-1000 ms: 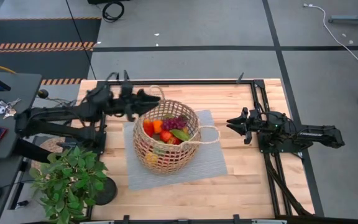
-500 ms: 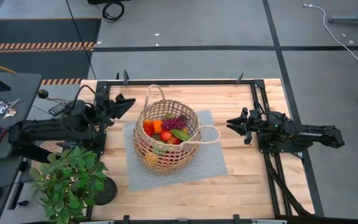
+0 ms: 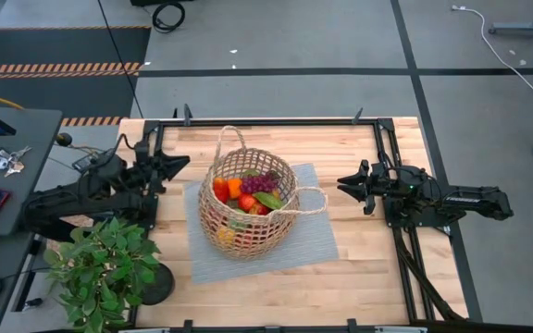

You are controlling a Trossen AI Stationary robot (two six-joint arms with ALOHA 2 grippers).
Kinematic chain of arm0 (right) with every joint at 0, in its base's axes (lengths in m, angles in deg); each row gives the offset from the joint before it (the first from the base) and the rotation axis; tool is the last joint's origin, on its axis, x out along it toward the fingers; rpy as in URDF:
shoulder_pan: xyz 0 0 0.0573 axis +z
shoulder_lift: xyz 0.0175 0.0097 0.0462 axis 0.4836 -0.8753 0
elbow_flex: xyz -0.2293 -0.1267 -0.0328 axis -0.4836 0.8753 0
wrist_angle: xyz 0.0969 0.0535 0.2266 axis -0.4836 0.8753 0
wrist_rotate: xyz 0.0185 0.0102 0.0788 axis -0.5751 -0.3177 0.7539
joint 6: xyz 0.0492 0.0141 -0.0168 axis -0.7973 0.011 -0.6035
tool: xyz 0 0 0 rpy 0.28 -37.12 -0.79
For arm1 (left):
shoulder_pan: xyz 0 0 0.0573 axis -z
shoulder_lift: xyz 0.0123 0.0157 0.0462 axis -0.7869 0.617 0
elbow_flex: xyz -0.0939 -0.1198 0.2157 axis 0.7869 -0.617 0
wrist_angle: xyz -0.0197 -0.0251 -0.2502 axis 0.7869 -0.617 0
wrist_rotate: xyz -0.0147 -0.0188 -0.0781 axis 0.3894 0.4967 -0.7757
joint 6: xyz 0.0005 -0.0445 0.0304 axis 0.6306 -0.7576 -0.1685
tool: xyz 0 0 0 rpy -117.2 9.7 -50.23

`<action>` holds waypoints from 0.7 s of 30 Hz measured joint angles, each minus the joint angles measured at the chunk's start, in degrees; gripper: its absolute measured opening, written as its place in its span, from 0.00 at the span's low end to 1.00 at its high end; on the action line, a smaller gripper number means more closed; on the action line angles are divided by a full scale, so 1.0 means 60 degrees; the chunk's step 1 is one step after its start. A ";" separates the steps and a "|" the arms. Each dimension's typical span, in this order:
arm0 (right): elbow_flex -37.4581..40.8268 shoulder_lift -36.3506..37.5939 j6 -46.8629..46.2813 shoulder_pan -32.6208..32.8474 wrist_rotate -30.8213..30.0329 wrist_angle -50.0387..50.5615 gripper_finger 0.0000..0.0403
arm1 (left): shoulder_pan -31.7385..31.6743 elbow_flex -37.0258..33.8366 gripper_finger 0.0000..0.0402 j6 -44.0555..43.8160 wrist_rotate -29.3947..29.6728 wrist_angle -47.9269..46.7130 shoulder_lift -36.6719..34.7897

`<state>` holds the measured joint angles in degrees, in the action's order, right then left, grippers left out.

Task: Build produce basket
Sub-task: Return to Home Position

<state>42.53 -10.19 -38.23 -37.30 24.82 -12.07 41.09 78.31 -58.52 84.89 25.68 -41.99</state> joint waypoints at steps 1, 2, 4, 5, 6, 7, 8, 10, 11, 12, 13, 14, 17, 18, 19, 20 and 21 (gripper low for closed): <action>0.0000 0.0000 -0.0002 0.0000 0.0000 0.0000 0.30 | 0.0000 0.0000 0.14 0.0006 0.0025 -0.0245 -0.0096; -0.0001 0.0000 -0.0003 0.0000 0.0000 0.0000 0.30 | 0.0000 0.0000 0.12 0.0002 0.0068 -0.0556 -0.0177; 0.0000 0.0000 -0.0002 0.0000 0.0000 0.0000 0.30 | 0.0000 0.0000 0.09 -0.0043 0.0182 -0.1238 -0.0314; 0.0000 0.0000 0.0000 0.0000 0.0004 0.0000 0.30 | 0.0000 0.0000 0.08 -0.0088 0.0235 -0.1547 -0.0365; 0.0000 0.0000 0.0000 0.0000 0.0003 0.0000 0.30 | 0.0000 -0.0003 0.07 -0.0140 0.0260 -0.1818 -0.0417; -0.0001 0.0000 -0.0002 0.0000 0.0002 -0.0001 0.30 | 0.0000 -0.0003 0.05 -0.0182 0.0280 -0.2023 -0.0469; 0.0000 0.0000 -0.0004 0.0000 0.0002 0.0000 0.30 | 0.0000 -0.0003 0.04 -0.0179 0.0284 -0.2193 -0.0522; 0.0000 0.0000 -0.0003 0.0000 0.0004 0.0000 0.30 | 0.0000 -0.0003 0.02 -0.0177 0.0356 -0.2532 -0.0635; 0.0000 0.0000 0.0000 0.0000 0.0004 0.0000 0.30 | 0.0000 -0.0001 0.01 -0.0182 0.0434 -0.2742 -0.0708; -0.0003 0.0000 0.0000 0.0000 0.0001 0.0000 0.30 | 0.0000 0.0000 0.01 -0.0205 0.0516 -0.2975 -0.0781; 0.0000 0.0000 -0.0001 0.0000 0.0004 0.0000 0.30 | 0.0000 -0.0003 0.01 -0.0243 0.0601 -0.3212 -0.0872; -0.0001 0.0000 -0.0002 0.0000 0.0004 0.0000 0.30 | 0.0000 -0.0003 0.01 -0.0252 0.0683 -0.3381 -0.0951; 0.0000 0.0000 -0.0003 0.0000 0.0004 0.0000 0.30 | 0.0000 -0.0045 0.03 -0.0255 0.0783 -0.3568 -0.1129; -0.0002 0.0000 0.0000 0.0000 0.0004 0.0000 0.30 | 0.0000 -0.0168 0.03 -0.0260 0.0782 -0.3382 -0.1172; -0.0004 0.0000 -0.0004 0.0000 0.0004 0.0000 0.30 | 0.0000 -0.0338 0.03 -0.0259 0.0783 -0.3232 -0.1222; 0.0000 0.0000 0.0000 0.0000 0.0004 0.0000 0.30 | 0.0000 -0.0557 0.02 -0.0297 0.0781 -0.3045 -0.1241; -0.0001 0.0000 -0.0002 0.0000 0.0004 0.0000 0.30 | 0.0000 -0.0833 0.02 -0.0403 0.0774 -0.2795 -0.1235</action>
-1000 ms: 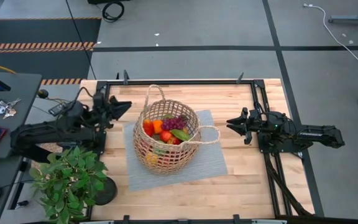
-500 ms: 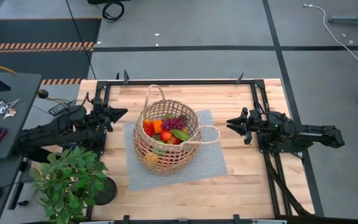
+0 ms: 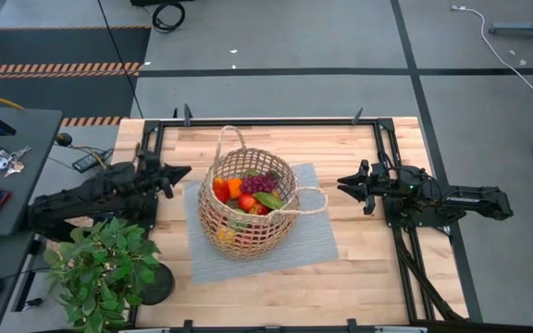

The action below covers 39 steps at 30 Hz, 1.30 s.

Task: Build produce basket
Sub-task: Return to Home Position

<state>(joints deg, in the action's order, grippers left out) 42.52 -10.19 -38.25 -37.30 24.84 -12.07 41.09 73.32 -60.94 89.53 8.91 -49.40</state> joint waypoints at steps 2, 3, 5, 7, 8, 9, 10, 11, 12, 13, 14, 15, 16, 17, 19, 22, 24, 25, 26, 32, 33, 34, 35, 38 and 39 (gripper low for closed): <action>0.0000 0.0000 0.0002 0.0000 0.0000 0.0000 0.30 | 0.0012 -0.0595 0.01 -0.0317 -0.0043 0.0612 0.0008; 0.0000 0.0000 0.0000 0.0000 0.0000 0.0000 0.30 | 0.0019 -0.0896 0.01 -0.0393 -0.0121 0.1109 0.0016; 0.0000 0.0000 0.0001 0.0000 0.0000 0.0000 0.30 | 0.0033 -0.1414 0.01 -0.0430 -0.0183 0.2203 0.0009; 0.0001 0.0000 -0.0001 0.0000 0.0000 0.0000 0.30 | 0.0033 -0.1866 0.01 -0.0486 -0.0180 0.2941 0.0009; 0.0001 0.0000 0.0002 0.0000 0.0000 0.0000 0.30 | 0.0033 -0.2075 0.01 -0.0568 -0.0185 0.3135 0.0012; 0.0001 0.0000 0.0002 0.0000 0.0000 0.0000 0.30 | 0.0033 -0.2274 0.02 -0.0642 -0.0189 0.3298 0.0012; 0.0000 0.0000 0.0002 0.0000 0.0000 0.0000 0.30 | 0.0033 -0.2469 0.02 -0.0776 -0.0207 0.3484 0.0012; 0.0000 0.0000 0.0002 0.0000 0.0000 0.0000 0.30 | 0.0033 -0.2626 0.02 -0.0936 -0.0251 0.3695 0.0015; 0.0001 0.0004 -0.0001 0.0000 0.0000 0.0000 0.30 | 0.0032 -0.2754 0.02 -0.1055 -0.0325 0.3960 0.0017; 0.0001 0.0004 -0.0001 0.0000 0.0002 0.0001 0.30 | 0.0026 -0.2744 0.01 -0.1043 -0.0421 0.3961 0.0035; 0.0000 0.0004 0.0002 0.0000 0.0000 0.0004 0.30 | 0.0029 -0.2748 0.01 -0.0890 -0.0435 0.4003 0.0109; 0.0001 0.0004 0.0002 0.0000 0.0001 0.0001 0.30 | 0.0029 -0.2751 0.01 -0.0792 -0.0431 0.4017 0.0144; -0.0001 0.0004 0.0001 0.0000 0.0004 -0.0004 0.30 | 0.0029 -0.2752 0.01 -0.0575 -0.0427 0.4027 0.0145; 0.0001 0.0004 0.0002 0.0000 0.0004 -0.0004 0.30 | 0.0029 -0.2752 0.01 -0.0342 -0.0401 0.4034 0.0131; 0.0001 0.0004 0.0000 0.0000 0.0004 -0.0007 0.30 | 0.0025 -0.2752 0.03 0.0084 -0.0371 0.4000 0.0180; 0.0001 0.0004 0.0002 0.0000 0.0004 -0.0047 0.30 | 0.0025 -0.2752 0.06 0.1153 -0.0373 0.3966 0.0222; -0.0001 0.0004 0.0001 0.0000 0.0004 -0.0053 0.30 | 0.0025 -0.2752 0.07 0.1876 -0.0379 0.3956 0.0226; 0.0001 0.0004 0.0002 0.0000 0.0004 -0.0055 0.30 | 0.0025 -0.2752 0.08 0.2158 -0.0375 0.3966 0.0224; 0.0001 0.0004 0.0002 0.0000 0.0004 -0.0055 0.30 | 0.0025 -0.2752 0.09 0.2392 -0.0372 0.3982 0.0227; 0.0001 0.0004 0.0001 0.0000 0.0004 -0.0069 0.30 | 0.0025 -0.2752 0.09 0.2658 -0.0366 0.3992 0.0227; 0.0001 0.0002 0.0002 0.0000 0.0004 -0.0073 0.30 | 0.0025 -0.2752 0.08 0.2664 -0.0369 0.3992 0.0224; 0.0001 0.0004 0.0002 0.0000 0.0004 -0.0076 0.30 | 0.0025 -0.2752 0.08 0.2661 -0.0368 0.3992 0.0226; -0.0002 0.0004 0.0002 0.0000 0.0004 -0.0076 0.30 | 0.0025 -0.2754 0.08 0.2658 -0.0369 0.3992 0.0224; 0.0000 0.0002 0.0002 0.0000 0.0004 -0.0073 0.30 | 0.0025 -0.2755 0.07 0.2661 -0.0369 0.3992 0.0224; 0.0000 0.0004 0.0002 0.0000 0.0001 -0.0073 0.30 | 0.0025 -0.2755 0.07 0.2658 -0.0369 0.3995 0.0224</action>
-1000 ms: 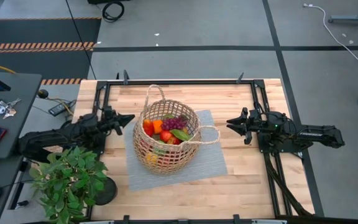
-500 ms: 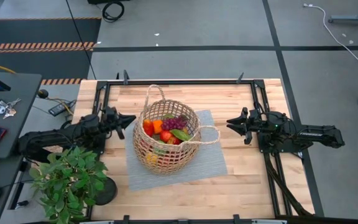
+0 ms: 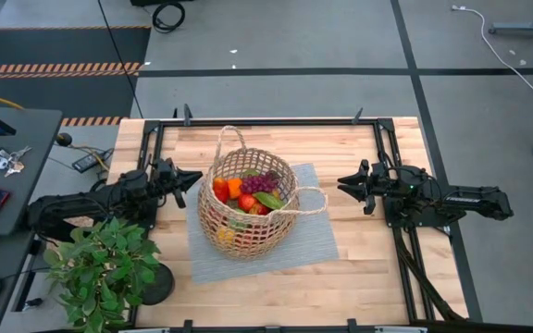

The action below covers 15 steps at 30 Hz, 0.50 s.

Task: Build produce basket
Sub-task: Return to Home Position

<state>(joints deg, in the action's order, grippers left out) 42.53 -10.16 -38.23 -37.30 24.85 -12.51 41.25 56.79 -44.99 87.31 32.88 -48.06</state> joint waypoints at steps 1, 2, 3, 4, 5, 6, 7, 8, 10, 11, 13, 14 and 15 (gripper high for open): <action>0.0001 0.0000 0.0000 0.0000 0.0003 0.0000 0.30 | 0.0000 0.0000 0.07 -0.0003 0.0001 0.0000 0.0002; 0.0001 0.0000 0.0000 0.0000 0.0003 0.0000 0.30 | 0.0000 0.0000 0.08 0.0004 0.0000 0.0000 0.0000; 0.0001 0.0000 -0.0001 0.0000 0.0003 0.0000 0.30 | 0.0000 0.0000 0.08 0.0004 0.0000 -0.0004 0.0000; -0.0002 0.0000 -0.0001 0.0000 0.0003 0.0000 0.30 | 0.0000 0.0000 0.09 0.0001 0.0000 -0.0001 0.0000; 0.0001 0.0000 -0.0003 0.0000 0.0003 0.0000 0.30 | 0.0000 0.0000 0.09 0.0000 0.0004 0.0000 0.0003; 0.0001 0.0000 0.0000 0.0000 0.0003 0.0000 0.30 | 0.0000 0.0000 0.09 0.0004 0.0001 0.0000 0.0003; 0.0001 0.0000 -0.0002 0.0000 0.0003 0.0000 0.30 | 0.0000 0.0000 0.10 0.0006 0.0002 0.0000 0.0000; 0.0001 0.0000 0.0000 0.0000 0.0003 0.0000 0.30 | 0.0000 0.0000 0.10 0.0002 0.0002 0.0000 0.0000; 0.0001 0.0000 -0.0001 0.0000 0.0003 0.0000 0.30 | 0.0000 0.0000 0.09 0.0007 0.0002 0.0000 0.0000; -0.0001 0.0000 0.0000 0.0000 0.0003 0.0000 0.30 | 0.0000 0.0000 0.09 0.0004 0.0003 0.0000 0.0000; 0.0001 0.0000 -0.0003 0.0000 0.0003 0.0000 0.30 | 0.0000 0.0000 0.08 0.0000 0.0001 -0.0001 0.0001; 0.0001 0.0000 -0.0004 0.0000 0.0003 0.0000 0.30 | 0.0000 0.0000 0.07 0.0006 0.0002 -0.0001 0.0001; 0.0001 0.0000 0.0000 0.0000 0.0003 0.0000 0.30 | 0.0000 -0.0002 0.07 0.0005 0.0003 0.0000 0.0001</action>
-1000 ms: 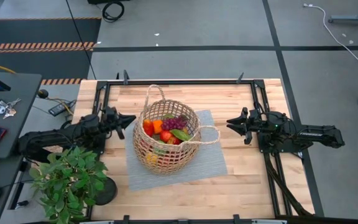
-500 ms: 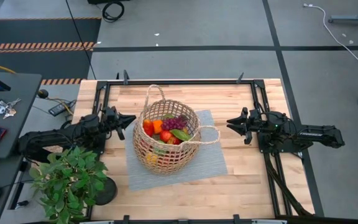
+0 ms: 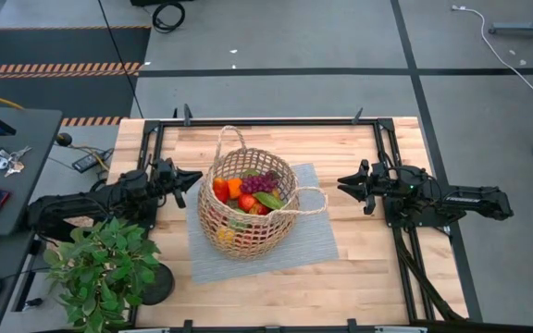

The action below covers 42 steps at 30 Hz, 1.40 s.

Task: Build produce basket
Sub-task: Return to Home Position

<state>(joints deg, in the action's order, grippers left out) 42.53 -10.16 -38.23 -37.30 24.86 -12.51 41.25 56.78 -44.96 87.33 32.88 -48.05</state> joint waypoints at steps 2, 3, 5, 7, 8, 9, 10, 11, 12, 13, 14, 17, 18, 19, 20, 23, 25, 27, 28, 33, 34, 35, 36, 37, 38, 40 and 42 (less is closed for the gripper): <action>0.0000 0.0000 0.0000 0.0000 0.0000 0.0003 0.30 | 0.0000 -0.0002 0.07 -0.0003 -0.0003 0.0000 0.0001; -0.0001 0.0000 -0.0001 0.0000 0.0000 0.0004 0.30 | 0.0000 -0.0002 0.07 0.0002 -0.0002 0.0000 -0.0001; -0.0002 0.0000 0.0000 0.0000 0.0000 0.0004 0.30 | 0.0000 -0.0002 0.08 -0.0001 -0.0001 0.0000 -0.0001; 0.0000 0.0000 -0.0001 0.0000 0.0000 0.0004 0.30 | 0.0000 -0.0002 0.09 0.0003 0.0001 0.0000 -0.0001; 0.0000 0.0000 -0.0003 0.0000 0.0000 0.0004 0.30 | 0.0000 -0.0002 0.09 0.0013 -0.0003 -0.0004 -0.0001; 0.0000 0.0000 0.0000 0.0000 0.0000 0.0004 0.30 | 0.0000 -0.0002 0.09 0.0010 -0.0003 -0.0004 -0.0001; 0.0000 0.0000 0.0000 0.0000 0.0000 0.0004 0.30 | 0.0000 -0.0002 0.09 0.0010 0.0001 -0.0004 -0.0001; 0.0000 0.0000 0.0000 0.0000 0.0000 0.0004 0.30 | 0.0000 -0.0002 0.09 0.0010 0.0001 -0.0003 -0.0001; 0.0000 0.0000 0.0000 0.0000 0.0000 0.0004 0.30 | 0.0000 -0.0002 0.09 0.0010 0.0001 -0.0004 -0.0001; 0.0000 0.0000 -0.0001 0.0000 0.0000 0.0004 0.30 | 0.0000 -0.0002 0.09 0.0010 0.0001 -0.0004 -0.0001; 0.0000 0.0000 -0.0002 0.0000 0.0000 0.0004 0.30 | 0.0000 -0.0002 0.08 0.0011 -0.0010 -0.0003 -0.0001; 0.0000 0.0000 -0.0003 0.0000 0.0000 0.0004 0.30 | -0.0004 -0.0009 0.07 0.0202 -0.0624 0.0000 0.0002; 0.0000 0.0000 -0.0002 0.0000 0.0000 0.0004 0.30 | -0.0004 -0.0009 0.07 0.0329 -0.1196 0.0138 0.0005; -0.0002 0.0000 0.0000 0.0000 0.0000 0.0005 0.30 | -0.0006 -0.0009 0.07 0.0492 -0.1931 0.0499 0.0002; -0.0003 0.0000 0.0000 0.0000 0.0000 0.0004 0.30 | -0.0009 -0.0009 0.07 0.0630 -0.2934 0.1038 0.0005; 0.0000 0.0000 0.0000 0.0000 0.0000 0.0007 0.30 | 0.0006 -0.0010 0.08 0.0573 -0.6812 0.3933 -0.0016; 0.0000 0.0000 0.0000 0.0000 0.0000 0.0007 0.30 | 0.0004 -0.0013 0.09 -0.0139 -0.8607 0.5978 -0.0015; 0.0000 0.0000 0.0000 0.0000 -0.0002 0.0011 0.30 | 0.0004 -0.0013 0.09 -0.0883 -0.9689 0.8030 -0.0006; 0.0000 0.0000 -0.0004 0.0000 0.0000 0.0010 0.30 | 0.0004 -0.0013 0.09 -0.1130 -0.9972 0.8956 -0.0016; -0.0001 0.0000 0.0000 0.0000 0.0000 0.0004 0.30 | 0.0004 -0.0013 0.07 -0.1467 -1.0619 1.2109 -0.0012; 0.0000 -0.0001 -0.0001 0.0000 0.0000 0.0004 0.30 | 0.0004 -0.0013 0.06 -0.1473 -1.0700 1.2417 -0.0012; -0.0002 0.0000 0.0000 0.0000 0.0000 0.0007 0.30 | 0.0000 -0.0013 0.06 -0.1477 -1.0734 1.2708 -0.0012; 0.0000 0.0000 -0.0002 0.0000 0.0000 0.0004 0.30 | 0.0000 -0.0013 0.06 -0.1469 -1.0761 1.2900 -0.0012; -0.0002 0.0000 -0.0002 0.0000 0.0000 0.0004 0.30 | 0.0000 -0.0013 0.06 -0.1448 -1.0847 1.2953 -0.0012; 0.0000 0.0000 -0.0003 0.0000 0.0000 0.0004 0.30 | 0.0000 -0.0013 0.06 -0.1448 -1.0975 1.2940 -0.0012; 0.0000 0.0000 0.0000 0.0000 0.0000 0.0004 0.30 | 0.0000 -0.0013 0.06 -0.1448 -1.1318 1.2934 -0.0005; -0.0001 -0.0001 0.0000 0.0000 0.0000 0.0005 0.30 | 0.0000 -0.0013 0.07 -0.1448 -1.1710 1.2919 -0.0006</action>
<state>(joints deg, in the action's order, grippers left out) 42.53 -10.17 -38.23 -37.30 24.86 -12.48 41.25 56.70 -53.65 17.07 110.39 -48.09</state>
